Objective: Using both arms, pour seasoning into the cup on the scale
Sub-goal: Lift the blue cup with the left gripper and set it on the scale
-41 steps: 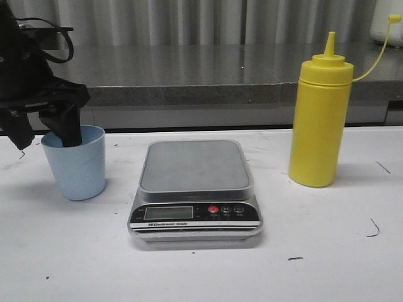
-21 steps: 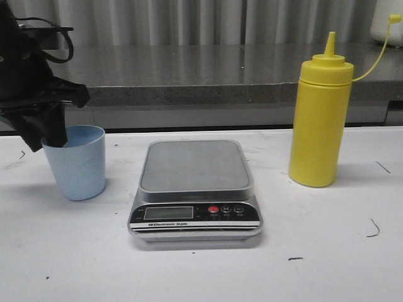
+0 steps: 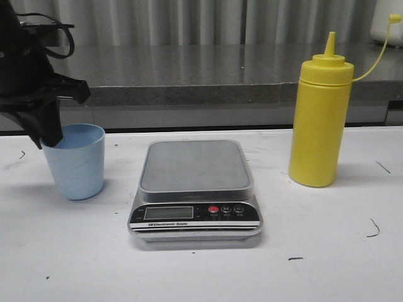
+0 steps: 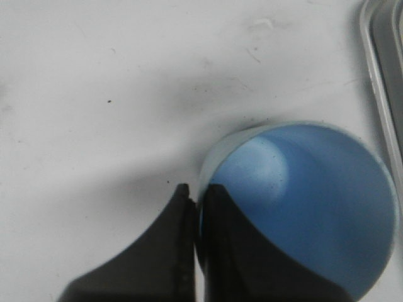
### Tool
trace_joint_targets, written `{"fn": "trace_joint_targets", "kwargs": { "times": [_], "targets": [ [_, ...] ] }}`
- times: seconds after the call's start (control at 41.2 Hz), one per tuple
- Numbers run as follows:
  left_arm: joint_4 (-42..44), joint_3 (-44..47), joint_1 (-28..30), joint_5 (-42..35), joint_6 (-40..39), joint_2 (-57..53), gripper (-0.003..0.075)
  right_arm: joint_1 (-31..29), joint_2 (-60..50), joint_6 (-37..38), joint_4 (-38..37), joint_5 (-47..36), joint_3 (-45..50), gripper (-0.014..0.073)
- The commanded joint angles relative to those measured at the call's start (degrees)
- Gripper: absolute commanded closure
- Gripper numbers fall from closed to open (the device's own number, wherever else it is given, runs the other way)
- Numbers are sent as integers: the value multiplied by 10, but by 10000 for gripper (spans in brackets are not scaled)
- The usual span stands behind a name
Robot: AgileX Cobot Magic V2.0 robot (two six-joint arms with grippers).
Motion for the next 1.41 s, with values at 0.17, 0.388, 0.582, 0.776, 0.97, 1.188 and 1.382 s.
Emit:
{"fn": "trace_joint_targets", "kwargs": {
  "times": [0.17,0.388,0.582,0.776,0.97,1.188,1.382],
  "targets": [
    [-4,-116,-38,57,-1,-58,740,-3,3,-3,-4,-32,-19,118],
    [-4,-199,-104,73,-4,-42,740,-3,3,-3,-4,-32,-19,118],
    [-6,-258,-142,81,-20,7,741,-3,3,-3,-4,-32,-19,118],
    [-14,-295,-164,100,-21,59,740,-3,3,-3,-4,-32,-19,118],
    [-18,-299,-168,99,-21,86,740,-3,3,-3,-4,-32,-19,118],
    [-18,-299,-168,100,-21,101,739,-3,3,-3,-4,-32,-19,118],
    [-18,-299,-168,102,-21,113,654,-3,3,-3,-4,-32,-19,118]
  ]
}}
